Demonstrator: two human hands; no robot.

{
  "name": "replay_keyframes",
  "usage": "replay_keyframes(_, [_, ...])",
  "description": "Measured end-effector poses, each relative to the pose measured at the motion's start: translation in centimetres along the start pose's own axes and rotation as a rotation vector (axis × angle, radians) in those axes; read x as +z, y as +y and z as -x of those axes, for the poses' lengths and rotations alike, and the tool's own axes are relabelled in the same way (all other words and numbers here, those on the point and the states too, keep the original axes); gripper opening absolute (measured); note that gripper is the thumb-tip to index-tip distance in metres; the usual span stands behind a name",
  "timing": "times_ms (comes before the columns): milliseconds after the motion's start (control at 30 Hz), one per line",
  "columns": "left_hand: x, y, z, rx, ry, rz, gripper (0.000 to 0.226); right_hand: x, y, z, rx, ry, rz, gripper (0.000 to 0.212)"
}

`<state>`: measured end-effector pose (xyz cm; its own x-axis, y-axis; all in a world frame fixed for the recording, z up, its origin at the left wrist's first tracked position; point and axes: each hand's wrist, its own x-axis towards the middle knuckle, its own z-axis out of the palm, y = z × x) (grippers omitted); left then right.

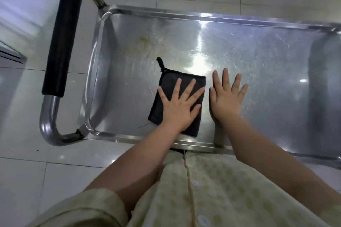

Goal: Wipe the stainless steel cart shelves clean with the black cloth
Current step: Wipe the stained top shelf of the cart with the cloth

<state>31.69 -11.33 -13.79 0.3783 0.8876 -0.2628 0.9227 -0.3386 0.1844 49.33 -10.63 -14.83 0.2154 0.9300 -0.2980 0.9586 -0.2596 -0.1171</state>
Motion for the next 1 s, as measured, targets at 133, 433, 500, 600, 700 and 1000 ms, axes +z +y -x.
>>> replay_keyframes(133, [-1.9,-8.8,-1.9,-0.255,0.022,0.031,0.058,0.4,-0.5,0.0,0.006,0.010,-0.011,0.057])
replay_keyframes(433, [-4.7,-19.9,-5.7,-0.408,0.028,-0.064,0.057,0.9,-1.1,-0.8,0.030,0.033,0.029,0.060])
replay_keyframes(500, [-4.8,-17.6,-7.9,-0.386,0.030,-0.040,0.059,1.0,-1.5,-1.1,0.041,0.024,0.038,0.060])
replay_keyframes(600, [-4.8,-11.0,-12.1,-0.183,0.011,-0.053,0.059,1.0,-1.7,-1.2,0.041,0.032,0.040,0.060])
replay_keyframes(700, [-4.2,-3.2,-14.4,-0.017,-0.014,-0.058,0.057,0.9,-1.5,-1.5,0.033,0.039,0.045,0.060])
replay_keyframes(1000, [-5.2,-6.5,-16.3,-0.070,0.011,-0.016,0.060,0.8,-1.2,-1.6,0.020,0.048,0.022,0.059])
